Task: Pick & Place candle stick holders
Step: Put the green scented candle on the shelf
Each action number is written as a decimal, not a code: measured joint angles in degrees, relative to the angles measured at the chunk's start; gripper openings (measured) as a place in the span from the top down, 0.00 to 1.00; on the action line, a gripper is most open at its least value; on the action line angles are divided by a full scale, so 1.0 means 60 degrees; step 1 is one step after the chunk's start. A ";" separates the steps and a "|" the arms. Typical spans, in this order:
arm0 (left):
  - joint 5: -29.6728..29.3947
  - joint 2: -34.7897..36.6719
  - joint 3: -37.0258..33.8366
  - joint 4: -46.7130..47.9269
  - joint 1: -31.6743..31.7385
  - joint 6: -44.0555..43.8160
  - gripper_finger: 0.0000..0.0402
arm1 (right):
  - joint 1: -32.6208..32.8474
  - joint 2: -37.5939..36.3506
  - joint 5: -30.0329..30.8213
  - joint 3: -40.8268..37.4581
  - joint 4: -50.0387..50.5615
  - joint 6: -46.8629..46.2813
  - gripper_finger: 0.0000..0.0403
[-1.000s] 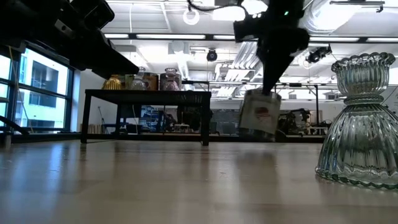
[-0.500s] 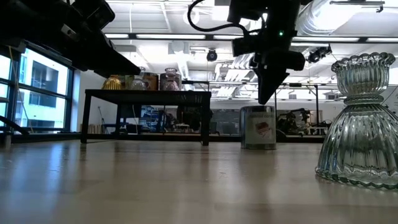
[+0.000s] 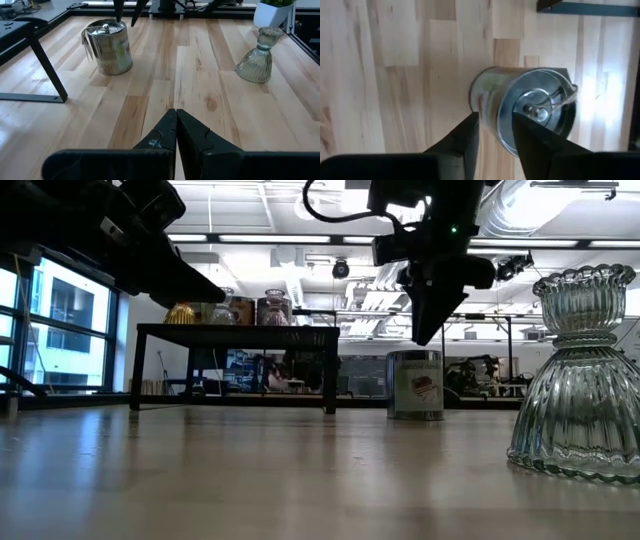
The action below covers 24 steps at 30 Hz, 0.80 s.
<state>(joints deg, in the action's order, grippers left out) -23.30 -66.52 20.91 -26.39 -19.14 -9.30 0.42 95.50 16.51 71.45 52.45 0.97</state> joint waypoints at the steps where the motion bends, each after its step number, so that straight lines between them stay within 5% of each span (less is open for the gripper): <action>1: 0.0002 0.0000 0.0000 0.0000 0.0000 0.0002 0.99 | -0.0025 0.0023 -0.0038 -0.0041 -0.0062 0.0011 0.75; 11: 0.0111 0.0000 0.0000 0.0007 0.0000 -0.0078 0.99 | -0.0009 0.0052 0.0131 -0.0960 -0.1082 -0.0177 0.84; 18: 0.0115 0.0000 0.0000 0.0009 0.0000 -0.0181 0.99 | 0.0165 0.0082 0.0044 -0.0659 -0.0927 0.0196 0.98; 24: 0.0119 0.0000 0.0000 0.0034 0.0000 -0.0182 0.99 | 0.0205 0.0020 -0.0320 -0.0133 -0.0565 0.0448 0.98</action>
<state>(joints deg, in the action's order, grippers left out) -22.59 -66.52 20.91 -26.19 -19.14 -10.39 1.65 95.61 14.59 70.65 49.06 3.66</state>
